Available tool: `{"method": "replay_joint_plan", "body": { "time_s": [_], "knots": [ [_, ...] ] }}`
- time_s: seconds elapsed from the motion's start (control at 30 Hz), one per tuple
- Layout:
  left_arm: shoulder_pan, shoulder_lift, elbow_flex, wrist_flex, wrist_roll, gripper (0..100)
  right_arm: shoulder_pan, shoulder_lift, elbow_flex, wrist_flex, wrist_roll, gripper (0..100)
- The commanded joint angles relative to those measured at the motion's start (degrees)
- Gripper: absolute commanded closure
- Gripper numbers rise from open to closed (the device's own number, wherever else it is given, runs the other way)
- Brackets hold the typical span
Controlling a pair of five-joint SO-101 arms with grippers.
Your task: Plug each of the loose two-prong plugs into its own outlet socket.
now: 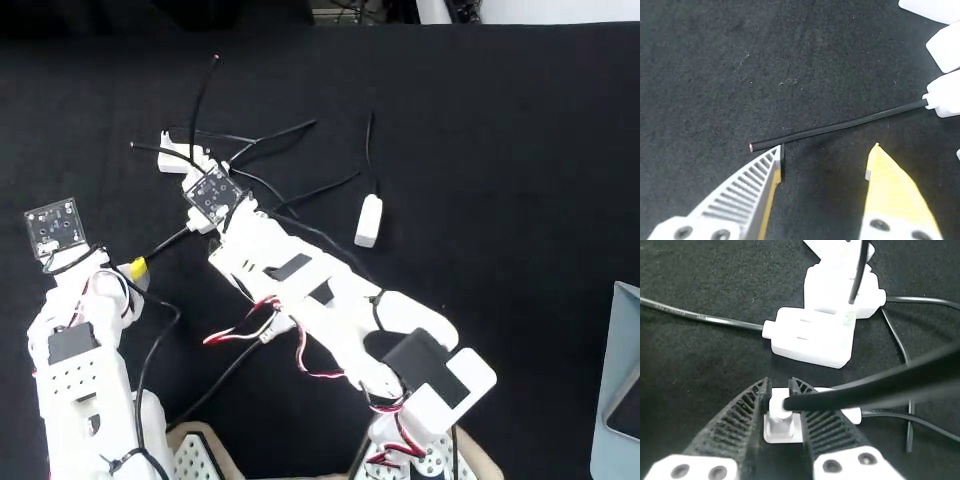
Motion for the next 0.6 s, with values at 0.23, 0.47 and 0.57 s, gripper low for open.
{"method": "replay_joint_plan", "body": {
  "time_s": [0.23, 0.47, 0.57],
  "knots": [
    [-0.04, -1.05, -0.04, -0.97, 0.09, 73, -0.62, -5.76, -7.96, 11.34, 1.85, 87.4],
    [-0.04, -1.05, -0.04, -0.97, 0.09, 73, -0.70, -11.30, -6.20, 16.09, 1.93, 86.8],
    [-0.04, -1.05, -0.04, -0.97, 0.09, 73, -0.70, -10.86, -5.14, 16.00, 1.93, 92.4]
  ]
}}
